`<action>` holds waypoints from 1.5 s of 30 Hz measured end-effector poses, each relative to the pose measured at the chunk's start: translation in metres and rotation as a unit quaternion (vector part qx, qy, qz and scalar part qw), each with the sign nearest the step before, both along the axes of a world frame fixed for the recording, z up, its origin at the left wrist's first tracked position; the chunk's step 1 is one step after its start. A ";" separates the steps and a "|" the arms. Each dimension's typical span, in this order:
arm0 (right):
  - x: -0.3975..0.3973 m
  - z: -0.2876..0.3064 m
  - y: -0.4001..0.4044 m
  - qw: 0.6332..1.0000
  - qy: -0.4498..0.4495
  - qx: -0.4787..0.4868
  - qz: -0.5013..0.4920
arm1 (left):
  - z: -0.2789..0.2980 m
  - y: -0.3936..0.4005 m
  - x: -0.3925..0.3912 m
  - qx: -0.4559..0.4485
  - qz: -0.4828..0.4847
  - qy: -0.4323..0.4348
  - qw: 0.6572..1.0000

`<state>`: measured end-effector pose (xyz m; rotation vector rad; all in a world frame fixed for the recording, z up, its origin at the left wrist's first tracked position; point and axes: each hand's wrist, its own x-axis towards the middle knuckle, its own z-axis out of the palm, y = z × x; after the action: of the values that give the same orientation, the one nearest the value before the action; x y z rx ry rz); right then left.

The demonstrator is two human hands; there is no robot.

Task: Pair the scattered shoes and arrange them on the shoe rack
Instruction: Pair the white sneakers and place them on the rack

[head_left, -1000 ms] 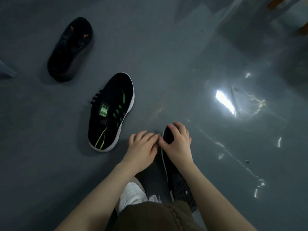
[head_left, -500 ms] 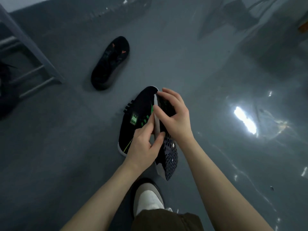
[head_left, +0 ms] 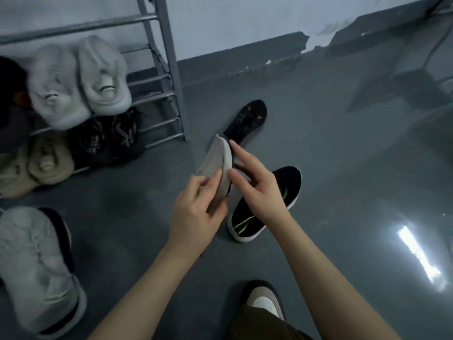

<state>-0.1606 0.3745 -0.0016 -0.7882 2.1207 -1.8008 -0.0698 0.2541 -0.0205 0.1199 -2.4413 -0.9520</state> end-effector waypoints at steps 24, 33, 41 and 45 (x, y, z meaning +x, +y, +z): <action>-0.015 -0.139 -0.045 0.924 0.123 0.324 -0.162 | -0.112 -0.061 -0.003 -0.008 0.067 -0.334 0.940; 0.027 -0.120 -0.110 0.963 0.106 0.243 0.044 | -0.094 -0.075 0.061 -0.083 0.327 -0.260 0.905; 0.059 -0.142 -0.163 0.934 0.192 0.265 0.145 | -0.117 -0.098 0.090 -0.085 0.307 -0.287 0.903; 0.059 -0.142 -0.165 0.935 0.204 0.268 0.111 | -0.121 -0.109 0.098 -0.099 0.284 -0.243 0.922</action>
<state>-0.1021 0.2098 -0.1440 -1.2535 2.4730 -0.9223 0.0280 0.1450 -0.1416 1.0400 -2.6682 -0.4409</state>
